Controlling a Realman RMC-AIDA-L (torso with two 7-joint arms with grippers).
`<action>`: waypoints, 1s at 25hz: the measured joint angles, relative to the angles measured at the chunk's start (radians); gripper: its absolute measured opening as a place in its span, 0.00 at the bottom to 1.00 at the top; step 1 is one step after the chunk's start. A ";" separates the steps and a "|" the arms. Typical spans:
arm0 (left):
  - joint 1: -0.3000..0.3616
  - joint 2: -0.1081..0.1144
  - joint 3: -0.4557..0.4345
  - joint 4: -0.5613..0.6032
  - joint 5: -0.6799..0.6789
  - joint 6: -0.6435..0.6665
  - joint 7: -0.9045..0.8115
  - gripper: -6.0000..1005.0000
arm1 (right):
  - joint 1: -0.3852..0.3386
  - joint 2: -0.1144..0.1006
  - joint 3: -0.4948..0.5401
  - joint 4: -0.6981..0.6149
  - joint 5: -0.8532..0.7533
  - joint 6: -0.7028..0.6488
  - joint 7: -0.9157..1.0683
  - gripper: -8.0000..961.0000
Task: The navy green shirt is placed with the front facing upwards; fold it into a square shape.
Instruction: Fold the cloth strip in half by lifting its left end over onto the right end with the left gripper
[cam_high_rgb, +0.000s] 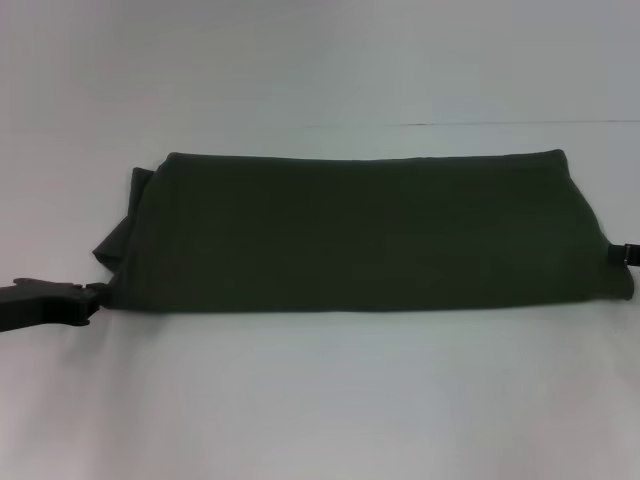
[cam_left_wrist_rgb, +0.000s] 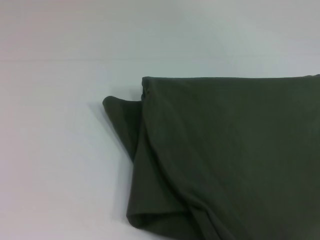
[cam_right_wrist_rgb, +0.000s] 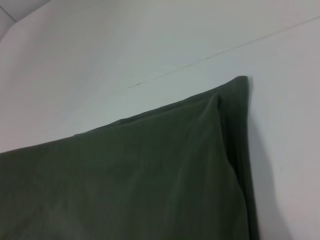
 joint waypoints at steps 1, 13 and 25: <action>0.002 0.000 0.000 0.004 0.000 0.001 -0.003 0.01 | 0.000 0.000 0.000 0.000 0.000 0.000 0.000 0.78; 0.018 0.000 -0.006 0.034 -0.001 0.000 -0.023 0.01 | 0.003 0.000 0.000 0.000 0.004 0.000 0.000 0.78; 0.018 0.008 -0.101 0.069 -0.025 0.067 -0.180 0.08 | 0.006 0.003 0.002 -0.007 0.033 -0.026 -0.009 0.78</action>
